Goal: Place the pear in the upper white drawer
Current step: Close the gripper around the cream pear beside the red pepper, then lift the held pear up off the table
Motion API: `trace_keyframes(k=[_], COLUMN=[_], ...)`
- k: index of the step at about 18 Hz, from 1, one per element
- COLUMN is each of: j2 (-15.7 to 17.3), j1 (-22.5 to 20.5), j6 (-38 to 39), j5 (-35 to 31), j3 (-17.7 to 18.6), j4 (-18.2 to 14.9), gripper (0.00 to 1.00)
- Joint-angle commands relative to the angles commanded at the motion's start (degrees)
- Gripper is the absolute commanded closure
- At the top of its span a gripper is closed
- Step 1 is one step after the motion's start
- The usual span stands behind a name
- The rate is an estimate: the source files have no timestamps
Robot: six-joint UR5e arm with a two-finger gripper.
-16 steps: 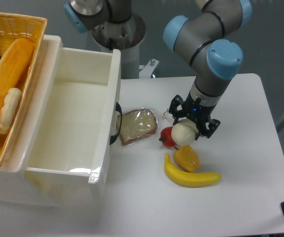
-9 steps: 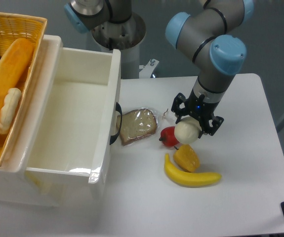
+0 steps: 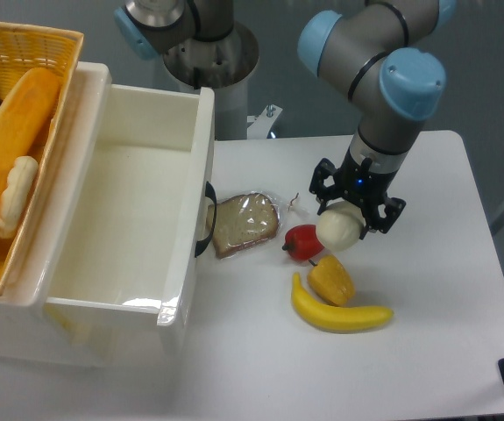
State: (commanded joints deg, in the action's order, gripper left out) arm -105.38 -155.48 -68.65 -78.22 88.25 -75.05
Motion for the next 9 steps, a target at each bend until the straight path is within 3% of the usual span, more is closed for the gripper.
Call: trace_keyframes(k=[9], j2=[4.04], j1=[-1.49], j6=[7.65], j5=[3.25], j3=[-0.18], j4=[-1.85], gripper=[0.56])
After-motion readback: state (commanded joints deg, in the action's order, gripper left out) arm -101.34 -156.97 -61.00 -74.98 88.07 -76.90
